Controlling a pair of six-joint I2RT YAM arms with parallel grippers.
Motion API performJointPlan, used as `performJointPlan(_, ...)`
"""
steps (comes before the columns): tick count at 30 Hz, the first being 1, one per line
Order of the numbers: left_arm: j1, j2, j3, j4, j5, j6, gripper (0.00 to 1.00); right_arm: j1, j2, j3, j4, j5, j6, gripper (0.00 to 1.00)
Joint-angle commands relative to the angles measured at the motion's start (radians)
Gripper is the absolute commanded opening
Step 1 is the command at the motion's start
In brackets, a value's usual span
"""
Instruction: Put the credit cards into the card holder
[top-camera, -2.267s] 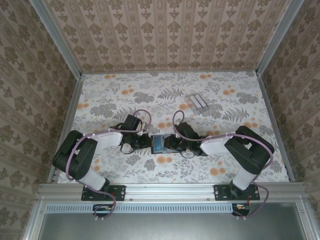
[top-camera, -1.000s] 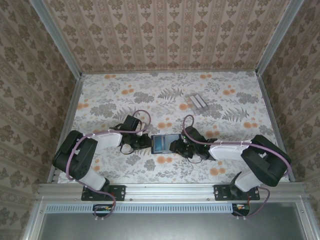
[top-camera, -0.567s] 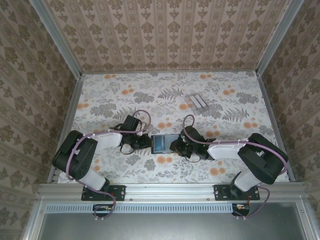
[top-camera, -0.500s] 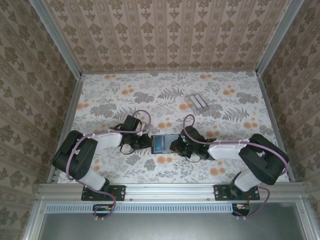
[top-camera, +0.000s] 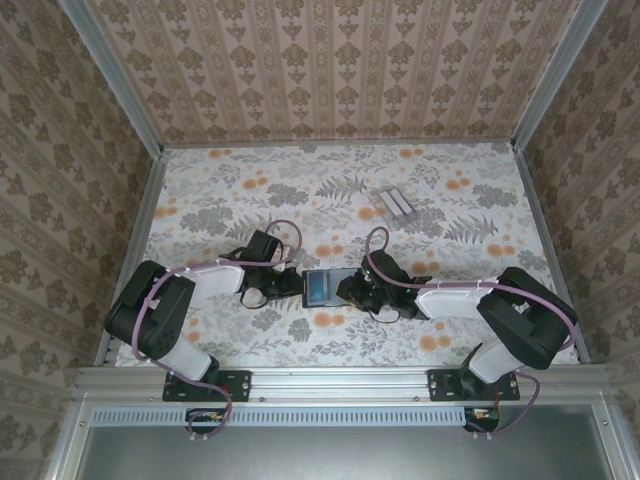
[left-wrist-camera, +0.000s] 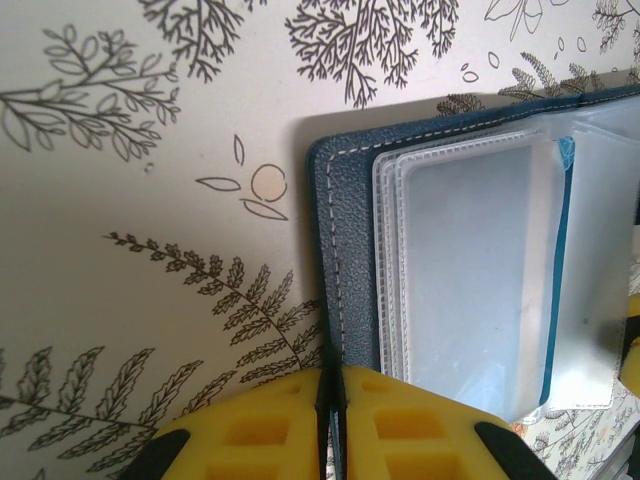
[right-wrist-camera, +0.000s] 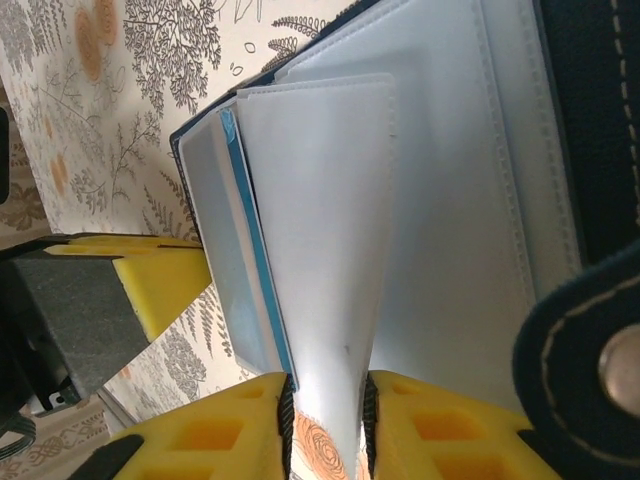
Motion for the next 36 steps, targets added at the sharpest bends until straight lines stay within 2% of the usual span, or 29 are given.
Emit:
performJointPlan(1, -0.009, -0.014, -0.013, -0.035, -0.02, 0.009, 0.13, 0.004, 0.034, 0.021, 0.051, -0.005, 0.001, 0.19)
performJointPlan(6, 0.0, -0.016, -0.011, -0.037, 0.003, 0.015, 0.14, 0.004, -0.022, 0.042, -0.016, 0.035, -0.06, 0.03)
performJointPlan(10, 0.005, -0.034, -0.031, -0.015, -0.006, 0.008, 0.16, 0.004, -0.079, 0.077, -0.118, 0.064, -0.152, 0.03)
performJointPlan(14, 0.008, -0.041, -0.04, -0.002, -0.01, -0.003, 0.16, 0.003, -0.089, 0.081, -0.116, 0.068, -0.166, 0.03)
performJointPlan(19, 0.008, -0.029, -0.034, 0.0, 0.011, -0.011, 0.16, 0.003, -0.084, 0.079, -0.116, 0.061, -0.193, 0.08)
performJointPlan(26, 0.015, -0.078, -0.028, -0.011, -0.001, -0.022, 0.21, 0.006, -0.018, 0.11, -0.092, 0.021, -0.233, 0.19)
performJointPlan(30, 0.025, -0.116, -0.037, -0.006, -0.014, -0.018, 0.27, 0.003, 0.034, 0.156, -0.101, 0.022, -0.26, 0.28)
performJointPlan(36, 0.067, -0.138, -0.034, -0.002, -0.011, 0.001, 0.33, 0.004, 0.118, 0.231, -0.07, 0.008, -0.255, 0.34)
